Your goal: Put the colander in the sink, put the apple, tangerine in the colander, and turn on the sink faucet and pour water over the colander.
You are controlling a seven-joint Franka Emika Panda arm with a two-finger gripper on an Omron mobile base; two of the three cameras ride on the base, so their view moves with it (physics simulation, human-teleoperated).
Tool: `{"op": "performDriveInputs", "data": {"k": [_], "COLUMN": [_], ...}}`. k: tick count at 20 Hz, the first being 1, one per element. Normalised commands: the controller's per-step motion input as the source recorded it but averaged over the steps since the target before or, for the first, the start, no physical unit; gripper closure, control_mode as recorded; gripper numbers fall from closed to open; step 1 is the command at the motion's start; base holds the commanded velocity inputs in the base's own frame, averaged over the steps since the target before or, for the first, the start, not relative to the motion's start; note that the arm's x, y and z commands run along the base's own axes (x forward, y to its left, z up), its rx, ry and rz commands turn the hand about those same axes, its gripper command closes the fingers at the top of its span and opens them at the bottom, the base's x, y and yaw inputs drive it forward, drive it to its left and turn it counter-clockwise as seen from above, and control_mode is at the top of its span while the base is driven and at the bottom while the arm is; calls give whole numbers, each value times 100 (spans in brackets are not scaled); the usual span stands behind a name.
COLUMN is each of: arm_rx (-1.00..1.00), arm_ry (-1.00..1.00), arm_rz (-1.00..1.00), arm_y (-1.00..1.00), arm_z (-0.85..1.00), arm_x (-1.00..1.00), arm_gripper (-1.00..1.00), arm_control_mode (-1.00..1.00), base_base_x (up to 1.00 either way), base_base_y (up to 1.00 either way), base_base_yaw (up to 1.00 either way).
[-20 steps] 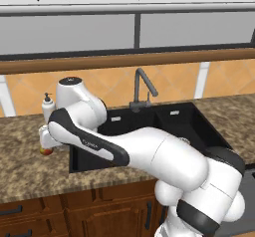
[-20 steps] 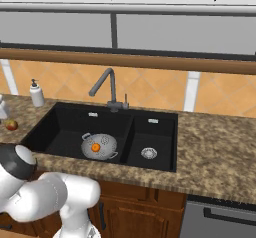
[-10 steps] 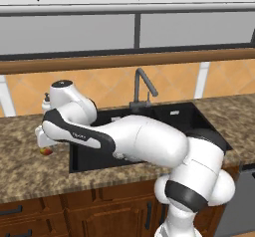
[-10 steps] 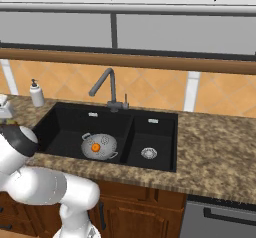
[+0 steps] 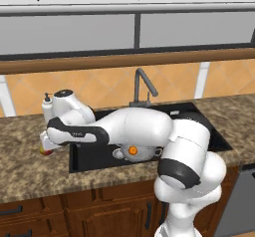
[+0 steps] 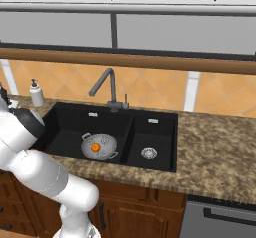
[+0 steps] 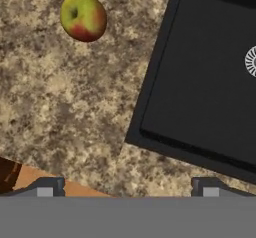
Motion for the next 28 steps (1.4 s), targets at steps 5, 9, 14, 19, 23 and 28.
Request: {"op": "performDriveInputs", "data": {"k": [5,9,14,19,23,28], "arm_rx": [-5,-6,-9,-6,-2,-3], "arm_ry": [0,0,0,0,0,0], "arm_rz": [-2,-6,-9,-8,0,0], "arm_y": [31,34,22,16,26,2], "arm_z": [-13,0,-8,-3,0,0], "arm_x": [22,0,31,36,5,5], "arm_gripper": [-100,-100,-100,-100,-100,-100], "arm_control_mode": [-100,-100,-100,-100,-100,-100], "base_base_x": [0,0,0,0,0,0], "base_base_y": [0,0,0,0,0,0], "base_base_yaw": [0,0,0,0,0,0]}}
